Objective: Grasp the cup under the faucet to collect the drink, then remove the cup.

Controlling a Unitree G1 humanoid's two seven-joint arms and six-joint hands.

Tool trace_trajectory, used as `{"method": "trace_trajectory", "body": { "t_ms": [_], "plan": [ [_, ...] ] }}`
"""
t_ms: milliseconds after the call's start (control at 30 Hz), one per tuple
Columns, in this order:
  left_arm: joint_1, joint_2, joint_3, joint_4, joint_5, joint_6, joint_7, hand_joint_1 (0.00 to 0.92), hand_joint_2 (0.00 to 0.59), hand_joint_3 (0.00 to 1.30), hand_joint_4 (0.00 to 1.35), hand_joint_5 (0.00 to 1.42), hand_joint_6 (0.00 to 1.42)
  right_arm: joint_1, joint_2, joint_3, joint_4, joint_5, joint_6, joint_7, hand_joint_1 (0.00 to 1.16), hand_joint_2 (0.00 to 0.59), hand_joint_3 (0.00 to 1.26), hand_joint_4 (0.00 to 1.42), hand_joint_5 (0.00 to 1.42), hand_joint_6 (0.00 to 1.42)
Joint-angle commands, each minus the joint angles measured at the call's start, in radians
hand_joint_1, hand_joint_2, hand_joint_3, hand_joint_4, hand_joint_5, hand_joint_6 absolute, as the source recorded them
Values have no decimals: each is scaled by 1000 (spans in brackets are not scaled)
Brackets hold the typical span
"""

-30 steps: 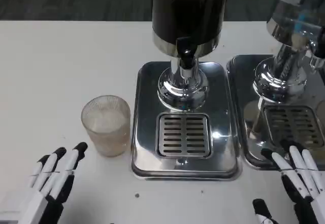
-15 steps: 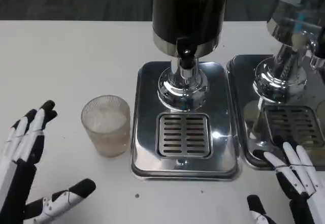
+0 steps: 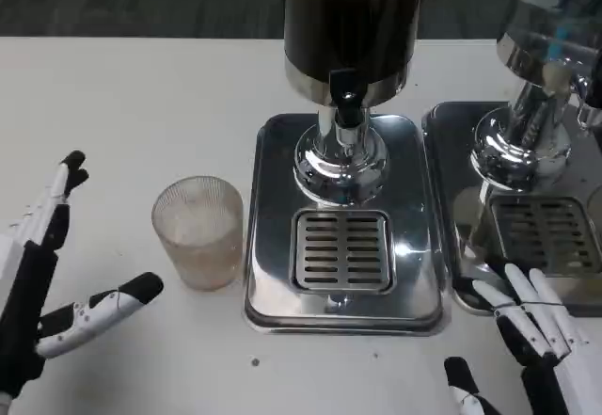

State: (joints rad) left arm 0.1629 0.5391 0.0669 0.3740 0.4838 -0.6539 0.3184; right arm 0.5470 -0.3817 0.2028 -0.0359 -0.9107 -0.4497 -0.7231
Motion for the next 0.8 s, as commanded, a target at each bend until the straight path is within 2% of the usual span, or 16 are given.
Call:
{"method": "trace_trajectory", "body": {
  "t_ms": [33,300,500,800],
  "plan": [
    [-65,12,-35,75,19,10,-20,120,2,0,0,95,107,-13,-12,-2,22,20,-18,-2,334,445,263,96,84,307],
    [-131,44,-77,173,24,-28,-32,143,1,0,26,141,140,-24,-15,-4,36,55,-26,10,329,443,272,107,97,307],
    [-180,59,-111,241,16,-47,-55,155,0,0,38,157,156,-29,-14,0,39,66,-34,18,270,428,280,119,97,307],
    [-253,57,-153,315,20,-52,-79,203,8,0,74,198,177,-22,-5,2,42,74,-33,16,252,426,288,119,107,318]
  ]
}}
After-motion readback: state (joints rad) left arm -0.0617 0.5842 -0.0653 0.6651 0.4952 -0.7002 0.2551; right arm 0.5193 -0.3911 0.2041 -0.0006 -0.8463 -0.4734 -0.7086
